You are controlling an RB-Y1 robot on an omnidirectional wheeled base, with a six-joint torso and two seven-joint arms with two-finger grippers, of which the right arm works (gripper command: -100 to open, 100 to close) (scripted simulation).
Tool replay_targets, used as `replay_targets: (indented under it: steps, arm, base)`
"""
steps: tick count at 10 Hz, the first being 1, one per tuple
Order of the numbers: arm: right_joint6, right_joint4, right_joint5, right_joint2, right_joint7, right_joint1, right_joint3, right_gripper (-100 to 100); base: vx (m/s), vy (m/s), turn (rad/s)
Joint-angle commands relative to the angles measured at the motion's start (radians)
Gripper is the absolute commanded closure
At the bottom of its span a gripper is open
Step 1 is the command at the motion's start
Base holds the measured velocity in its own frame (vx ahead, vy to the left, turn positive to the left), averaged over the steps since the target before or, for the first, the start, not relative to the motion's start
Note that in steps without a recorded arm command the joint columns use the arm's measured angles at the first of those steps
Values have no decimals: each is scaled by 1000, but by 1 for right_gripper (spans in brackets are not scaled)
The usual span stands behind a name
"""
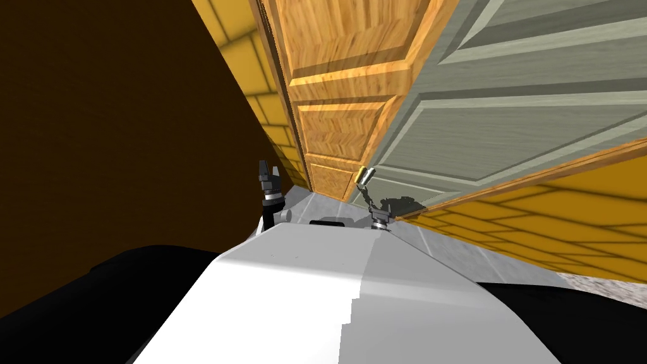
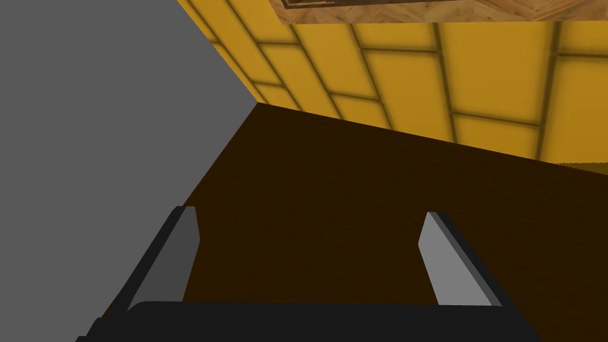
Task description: Pull the door open
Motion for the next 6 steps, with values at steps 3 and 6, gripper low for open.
replay_targets:
  steps: [3,6]
  arm:
    - [-28,77,-30,-14,-87,-4,14,-100]
    - [-45,128,-52,-25,-150,-5,23,-100]
  base:
    - [104,-6,50]
    - [95,-1,43]
